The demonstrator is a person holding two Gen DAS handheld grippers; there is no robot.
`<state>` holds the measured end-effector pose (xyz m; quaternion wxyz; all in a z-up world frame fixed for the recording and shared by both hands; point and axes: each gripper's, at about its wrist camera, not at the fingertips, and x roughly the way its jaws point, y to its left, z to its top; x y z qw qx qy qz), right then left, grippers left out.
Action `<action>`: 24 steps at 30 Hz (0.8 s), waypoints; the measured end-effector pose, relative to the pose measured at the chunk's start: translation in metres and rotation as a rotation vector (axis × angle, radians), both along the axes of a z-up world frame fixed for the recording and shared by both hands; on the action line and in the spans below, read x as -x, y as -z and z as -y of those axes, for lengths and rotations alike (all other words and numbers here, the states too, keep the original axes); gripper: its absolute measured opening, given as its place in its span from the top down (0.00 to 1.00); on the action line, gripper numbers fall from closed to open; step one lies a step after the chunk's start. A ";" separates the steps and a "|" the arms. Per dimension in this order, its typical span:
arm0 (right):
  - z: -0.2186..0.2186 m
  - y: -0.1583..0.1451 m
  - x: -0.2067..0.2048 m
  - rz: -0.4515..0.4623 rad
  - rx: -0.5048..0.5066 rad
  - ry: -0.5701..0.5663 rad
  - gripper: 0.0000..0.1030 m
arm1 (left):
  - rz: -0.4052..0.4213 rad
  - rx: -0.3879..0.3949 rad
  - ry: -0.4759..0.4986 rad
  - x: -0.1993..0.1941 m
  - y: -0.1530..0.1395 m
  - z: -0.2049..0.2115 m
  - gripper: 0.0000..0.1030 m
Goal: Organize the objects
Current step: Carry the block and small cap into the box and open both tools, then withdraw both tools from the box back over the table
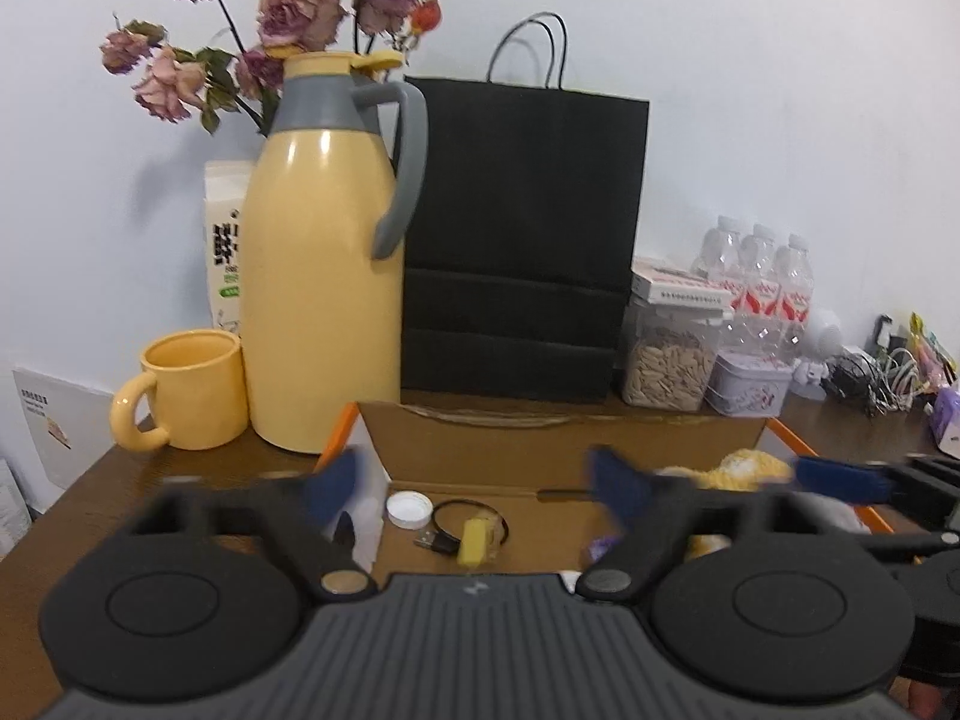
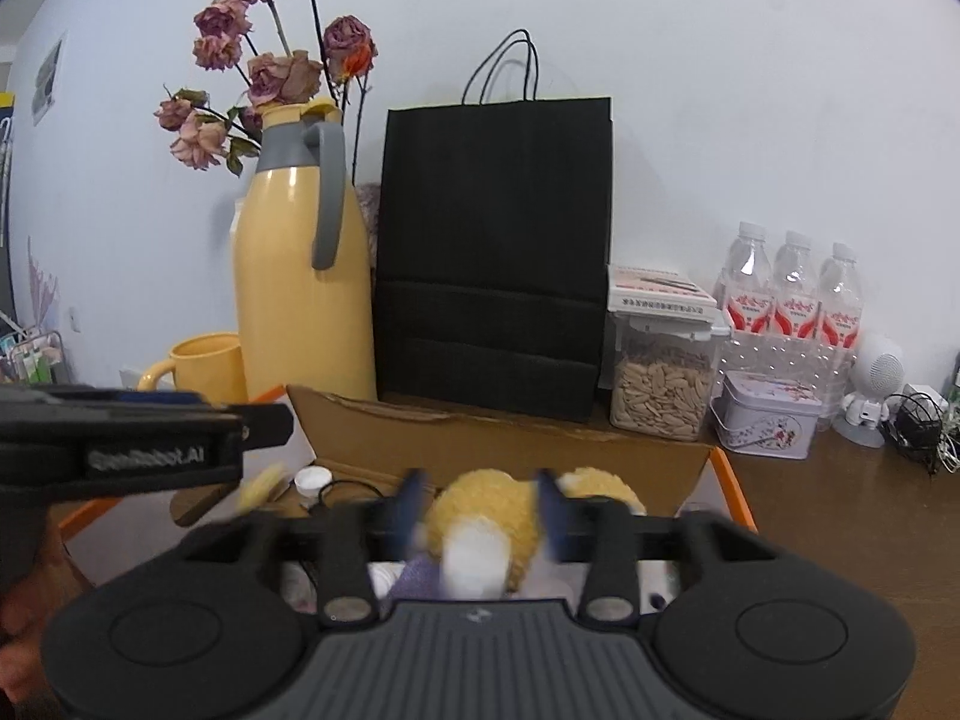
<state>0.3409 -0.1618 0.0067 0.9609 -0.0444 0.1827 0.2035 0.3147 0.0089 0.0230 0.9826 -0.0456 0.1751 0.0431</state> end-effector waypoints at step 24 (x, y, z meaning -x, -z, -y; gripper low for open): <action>0.025 -0.005 0.037 0.057 0.039 0.068 0.01 | 0.143 -0.031 -0.020 0.064 0.002 -0.007 0.00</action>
